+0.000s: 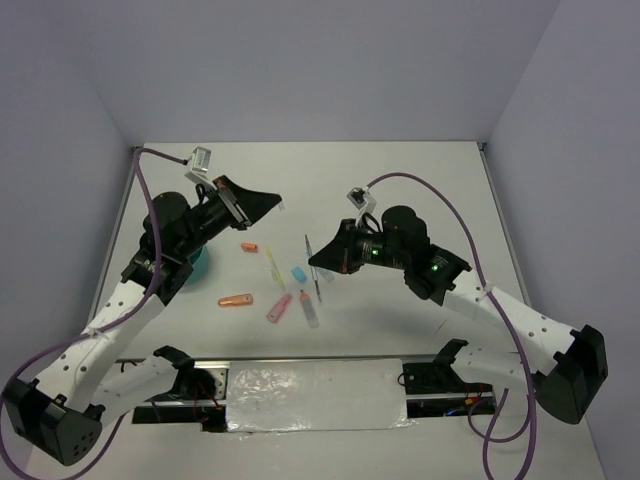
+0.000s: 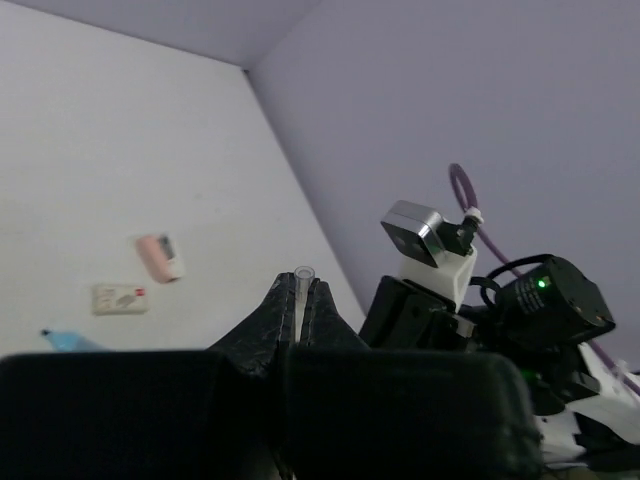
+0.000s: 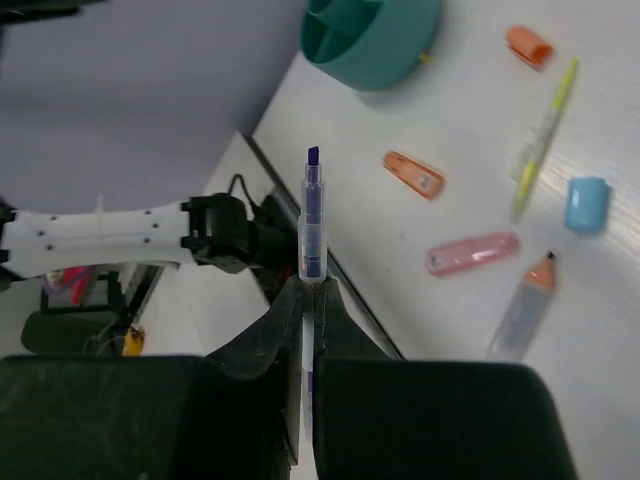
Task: Sort the stationery into containers
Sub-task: Close the pen cap on the pen.
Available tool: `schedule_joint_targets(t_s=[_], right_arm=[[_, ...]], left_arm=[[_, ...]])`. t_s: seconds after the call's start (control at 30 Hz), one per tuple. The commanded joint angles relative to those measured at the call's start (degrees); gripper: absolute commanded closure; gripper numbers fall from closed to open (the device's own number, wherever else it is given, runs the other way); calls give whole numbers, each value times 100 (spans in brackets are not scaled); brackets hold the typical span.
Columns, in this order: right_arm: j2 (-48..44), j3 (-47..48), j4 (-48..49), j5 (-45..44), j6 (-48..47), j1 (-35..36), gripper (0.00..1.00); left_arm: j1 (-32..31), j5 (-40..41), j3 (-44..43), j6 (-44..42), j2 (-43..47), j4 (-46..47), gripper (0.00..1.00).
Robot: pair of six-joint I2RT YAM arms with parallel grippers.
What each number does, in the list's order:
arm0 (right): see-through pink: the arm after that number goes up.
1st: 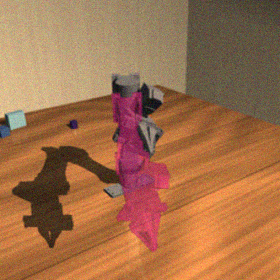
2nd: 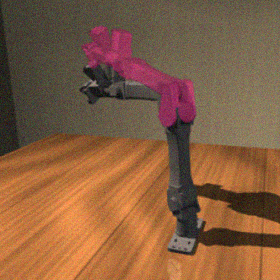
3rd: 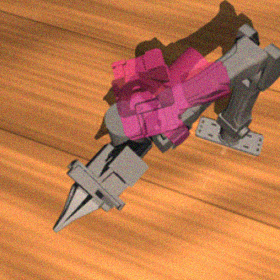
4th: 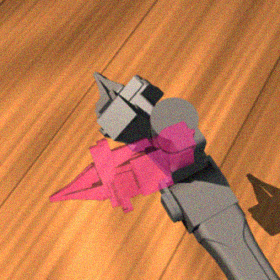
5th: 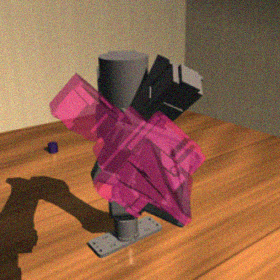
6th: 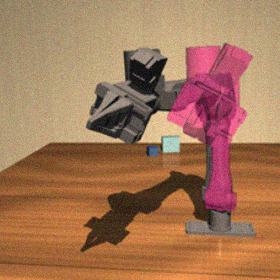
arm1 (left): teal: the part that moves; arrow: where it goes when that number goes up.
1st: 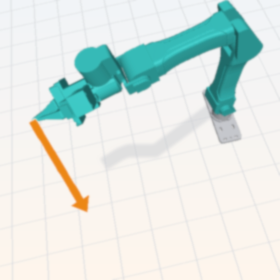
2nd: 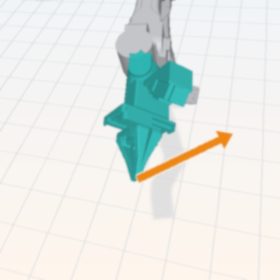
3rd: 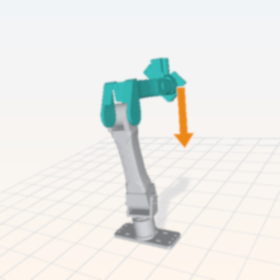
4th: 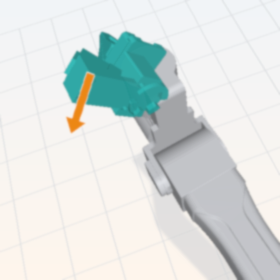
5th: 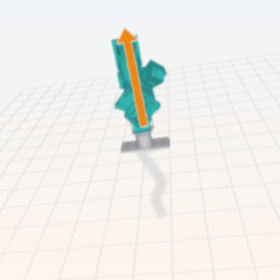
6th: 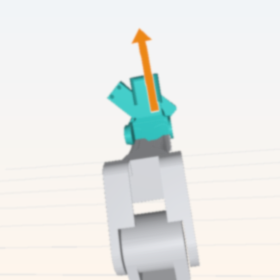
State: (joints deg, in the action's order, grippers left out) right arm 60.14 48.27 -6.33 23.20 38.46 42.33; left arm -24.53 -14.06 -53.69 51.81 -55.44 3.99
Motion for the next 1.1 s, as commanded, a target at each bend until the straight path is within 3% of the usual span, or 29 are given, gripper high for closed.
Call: schedule_joint_targets(t_s=[0.0,0.33,1.07], right_arm=[[6,446,879,316,197,127,100],[419,1140,475,132,-180,478,100],[472,1228,114,-184,-409,522,100]], left_arm=[[-16,-633,324,848,-64,1175,100],[-78,-668,447,918,323,1043,100],[-166,-791,412,804,323,946,100]])
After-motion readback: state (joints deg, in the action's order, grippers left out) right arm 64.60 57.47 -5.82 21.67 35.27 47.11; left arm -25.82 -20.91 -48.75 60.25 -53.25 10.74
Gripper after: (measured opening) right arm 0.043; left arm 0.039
